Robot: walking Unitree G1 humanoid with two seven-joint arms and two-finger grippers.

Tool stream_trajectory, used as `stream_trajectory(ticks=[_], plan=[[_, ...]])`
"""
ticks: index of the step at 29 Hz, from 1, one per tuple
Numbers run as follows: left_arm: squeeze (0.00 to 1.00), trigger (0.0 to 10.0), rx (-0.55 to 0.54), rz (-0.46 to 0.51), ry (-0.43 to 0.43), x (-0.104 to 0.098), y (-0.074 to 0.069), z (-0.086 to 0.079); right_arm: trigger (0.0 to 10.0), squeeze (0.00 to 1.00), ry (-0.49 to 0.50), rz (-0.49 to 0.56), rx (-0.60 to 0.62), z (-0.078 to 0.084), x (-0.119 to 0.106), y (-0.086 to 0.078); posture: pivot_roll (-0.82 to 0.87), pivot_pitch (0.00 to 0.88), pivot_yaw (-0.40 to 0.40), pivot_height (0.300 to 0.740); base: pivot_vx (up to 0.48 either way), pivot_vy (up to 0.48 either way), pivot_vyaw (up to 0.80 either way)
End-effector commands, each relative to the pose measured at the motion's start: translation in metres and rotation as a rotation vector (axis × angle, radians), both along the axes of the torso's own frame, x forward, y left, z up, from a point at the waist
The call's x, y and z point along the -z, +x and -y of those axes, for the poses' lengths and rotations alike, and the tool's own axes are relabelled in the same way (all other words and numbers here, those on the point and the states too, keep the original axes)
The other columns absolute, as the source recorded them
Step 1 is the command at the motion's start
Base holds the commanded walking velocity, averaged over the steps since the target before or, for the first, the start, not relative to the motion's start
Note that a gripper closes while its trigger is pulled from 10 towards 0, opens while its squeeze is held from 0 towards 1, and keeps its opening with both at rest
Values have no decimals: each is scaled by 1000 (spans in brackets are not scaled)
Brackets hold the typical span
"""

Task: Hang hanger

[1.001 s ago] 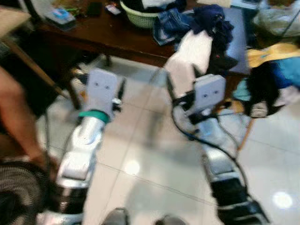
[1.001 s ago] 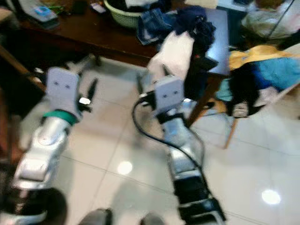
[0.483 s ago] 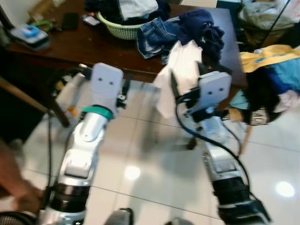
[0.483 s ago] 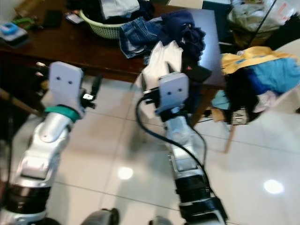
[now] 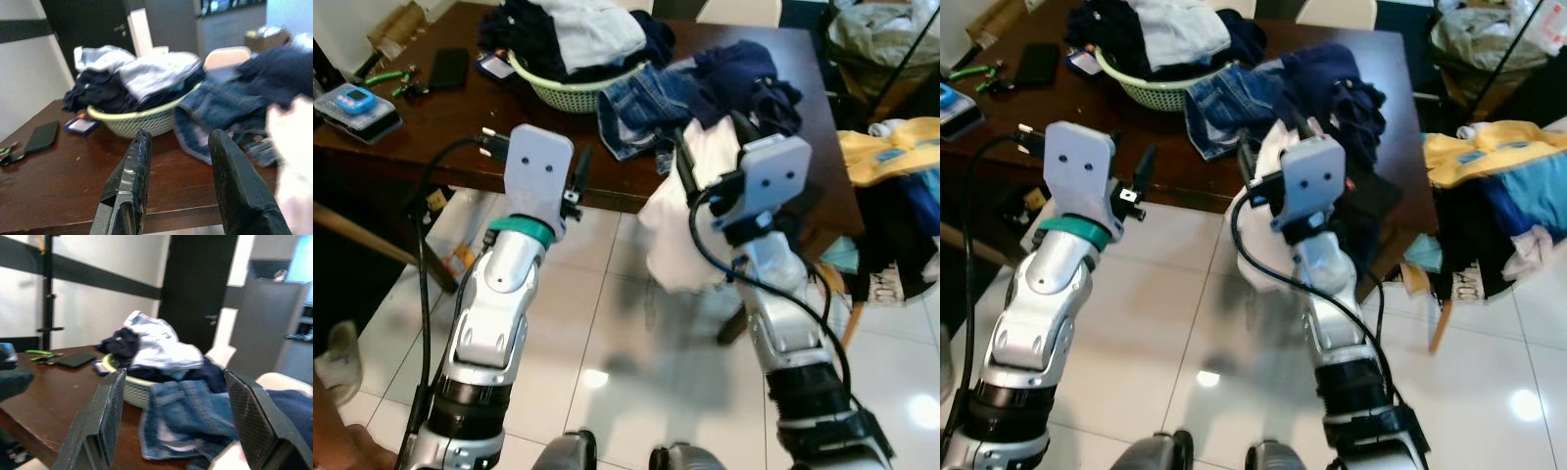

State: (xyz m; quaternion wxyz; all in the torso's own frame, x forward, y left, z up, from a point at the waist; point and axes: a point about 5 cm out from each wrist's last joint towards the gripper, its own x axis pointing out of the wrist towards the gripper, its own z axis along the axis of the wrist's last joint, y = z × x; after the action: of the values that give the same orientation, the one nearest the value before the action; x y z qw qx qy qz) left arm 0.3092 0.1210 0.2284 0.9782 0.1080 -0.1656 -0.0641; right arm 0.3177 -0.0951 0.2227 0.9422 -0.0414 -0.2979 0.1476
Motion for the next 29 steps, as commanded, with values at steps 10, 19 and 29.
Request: stream_trajectory(ticks=[10,19,29], plan=[[0,10000,-65,-10,87,15,-20,-16,10000,0,-40,-37,56,20,11,0,25,61,56,740,465,0,0],[0,10000,-126,-40,-11,9,-7,-36,10000,0,34,-154,171,62,23,11,23,59,47,740,465,0,0],[0,10000,-123,-28,-18,1,1,-41,10000,0,70,-158,156,62,22,10,15,53,56,740,465,0,0]])
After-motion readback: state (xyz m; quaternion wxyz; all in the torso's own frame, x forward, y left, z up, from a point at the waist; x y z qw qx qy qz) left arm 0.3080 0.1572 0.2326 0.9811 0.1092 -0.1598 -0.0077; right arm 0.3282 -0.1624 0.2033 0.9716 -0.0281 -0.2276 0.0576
